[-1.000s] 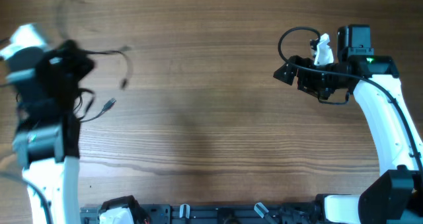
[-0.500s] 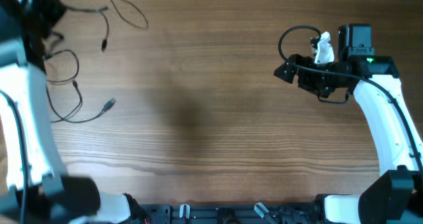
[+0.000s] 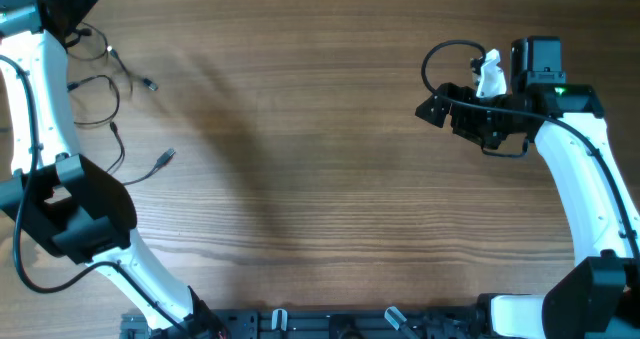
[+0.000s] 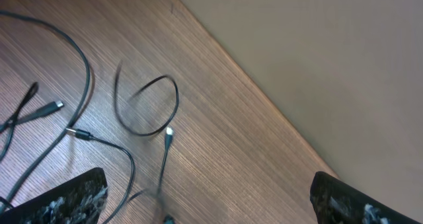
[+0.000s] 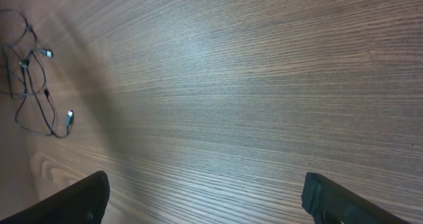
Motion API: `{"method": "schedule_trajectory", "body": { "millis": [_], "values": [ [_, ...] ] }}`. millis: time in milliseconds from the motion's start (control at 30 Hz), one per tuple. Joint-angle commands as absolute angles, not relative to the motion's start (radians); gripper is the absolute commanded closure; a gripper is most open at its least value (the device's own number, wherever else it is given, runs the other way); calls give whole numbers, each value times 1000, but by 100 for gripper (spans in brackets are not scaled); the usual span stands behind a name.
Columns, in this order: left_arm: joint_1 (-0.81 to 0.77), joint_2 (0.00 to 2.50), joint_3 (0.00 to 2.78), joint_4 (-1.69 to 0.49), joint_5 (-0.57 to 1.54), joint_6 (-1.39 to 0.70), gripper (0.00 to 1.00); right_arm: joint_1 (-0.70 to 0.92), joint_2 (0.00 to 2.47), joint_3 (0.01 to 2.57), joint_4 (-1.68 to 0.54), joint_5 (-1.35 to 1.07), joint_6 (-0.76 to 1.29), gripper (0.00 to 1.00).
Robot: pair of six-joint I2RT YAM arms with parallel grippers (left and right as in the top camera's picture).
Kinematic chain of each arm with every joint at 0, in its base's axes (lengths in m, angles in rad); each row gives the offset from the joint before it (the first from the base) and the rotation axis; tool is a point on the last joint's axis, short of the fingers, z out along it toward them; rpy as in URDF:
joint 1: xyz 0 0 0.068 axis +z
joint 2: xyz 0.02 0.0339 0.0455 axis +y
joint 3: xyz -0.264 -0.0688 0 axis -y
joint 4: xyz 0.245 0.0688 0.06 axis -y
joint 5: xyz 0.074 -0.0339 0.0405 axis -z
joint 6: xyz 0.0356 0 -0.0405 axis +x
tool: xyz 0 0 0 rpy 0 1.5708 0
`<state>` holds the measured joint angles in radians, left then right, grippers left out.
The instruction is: Untangle cables
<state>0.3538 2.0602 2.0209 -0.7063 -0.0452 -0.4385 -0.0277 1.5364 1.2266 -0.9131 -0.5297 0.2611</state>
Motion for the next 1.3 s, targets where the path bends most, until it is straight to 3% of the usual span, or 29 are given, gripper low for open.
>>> {"method": "schedule_trajectory", "body": {
  "millis": [0,200,400,500,700,933,1100,1267],
  "values": [
    [359,1982,2035,-725,-69,-426,0,-25,1542,1235,-915,-516,257,4],
    [353,1792,2035,-826,-37,-425,0,-25,1539,1237,-913,-537,179,3],
    [327,1596,2035,-1085,265,-340,0,-17,1438,1294,-949,-601,87,3],
    [264,1553,2035,-1235,281,-307,0,-3,1330,1351,-1018,-524,68,3],
    [124,1539,2034,-1456,278,-45,1,-3,1048,1380,-1110,-258,79,1],
    [95,1539,2032,-1481,254,-33,0,-3,746,1380,-1088,-233,81,0],
    [95,1539,2032,-1482,253,-33,0,-3,698,1380,-1122,-270,268,0],
    [96,1539,2032,-1482,253,-33,0,-3,703,1379,-1132,-270,295,0]
  ]
}}
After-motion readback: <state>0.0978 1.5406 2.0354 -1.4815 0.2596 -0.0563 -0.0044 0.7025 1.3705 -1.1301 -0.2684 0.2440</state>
